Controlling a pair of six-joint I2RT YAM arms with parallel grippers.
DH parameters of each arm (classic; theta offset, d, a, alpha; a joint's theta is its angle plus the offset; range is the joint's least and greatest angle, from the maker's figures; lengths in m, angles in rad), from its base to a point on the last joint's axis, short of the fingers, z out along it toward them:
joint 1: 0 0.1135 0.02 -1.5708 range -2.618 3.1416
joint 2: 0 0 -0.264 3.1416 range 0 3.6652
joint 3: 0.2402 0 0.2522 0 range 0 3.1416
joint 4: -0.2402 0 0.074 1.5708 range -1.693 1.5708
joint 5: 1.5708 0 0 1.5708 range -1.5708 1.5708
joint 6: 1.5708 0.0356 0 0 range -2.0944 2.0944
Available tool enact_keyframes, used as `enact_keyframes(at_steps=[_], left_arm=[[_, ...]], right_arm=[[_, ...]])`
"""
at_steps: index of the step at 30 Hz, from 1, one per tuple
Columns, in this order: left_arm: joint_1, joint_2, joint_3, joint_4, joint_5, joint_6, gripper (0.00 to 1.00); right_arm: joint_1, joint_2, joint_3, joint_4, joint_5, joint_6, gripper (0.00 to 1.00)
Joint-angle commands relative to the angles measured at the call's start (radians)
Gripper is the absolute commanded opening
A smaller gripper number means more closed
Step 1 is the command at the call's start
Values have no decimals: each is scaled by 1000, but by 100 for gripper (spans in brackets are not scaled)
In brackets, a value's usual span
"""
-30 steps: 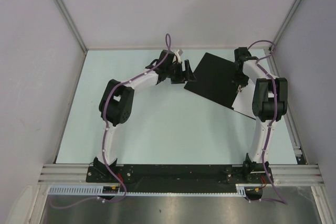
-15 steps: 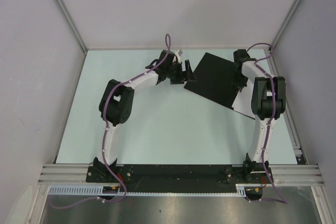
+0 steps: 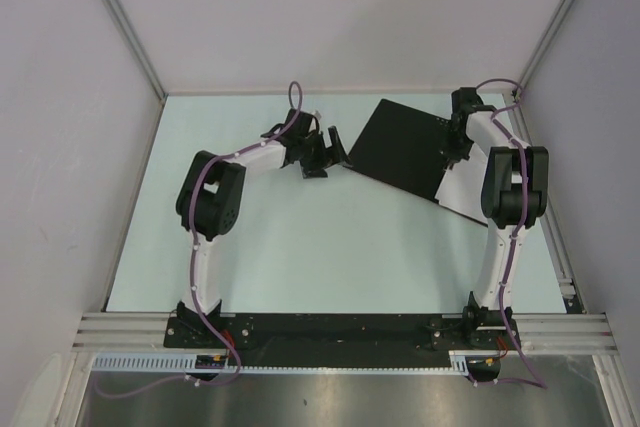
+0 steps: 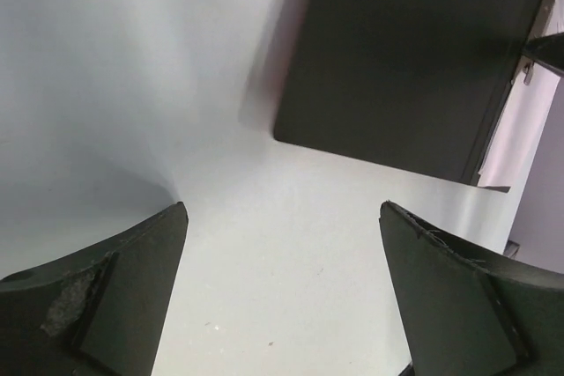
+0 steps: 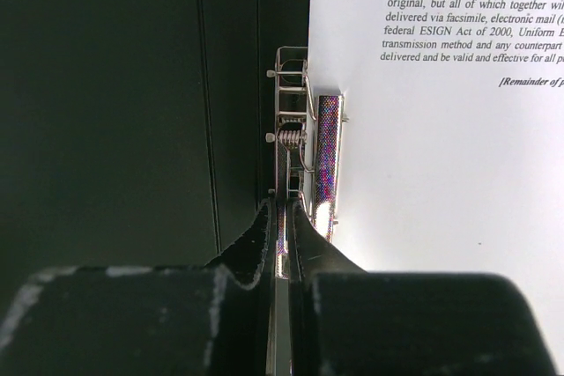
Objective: Put the files into the folder
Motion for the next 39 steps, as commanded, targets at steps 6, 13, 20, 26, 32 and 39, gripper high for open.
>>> enact_keyframes(at_steps=[6,13,20,26,32,39], left_arm=[[30,7,-61,217,74,-185,95],[23,62,-37,305,140,-294,92],[20,84,-97,484,187,-401,77],[20,67,-112,648,155,-405,34],[13,-63,-140,547,34,-152,0],[-13,-223,-189,380,-62,-133,0]], right_arm=[[-32,-71,35,3,-151,7,0],[-29,-58,35,27,-208,29,0],[-25,-48,8,63,-248,53,0],[-14,-63,-40,102,-262,68,0],[67,-170,-150,199,-188,73,49],[225,-495,-355,285,9,-69,86]])
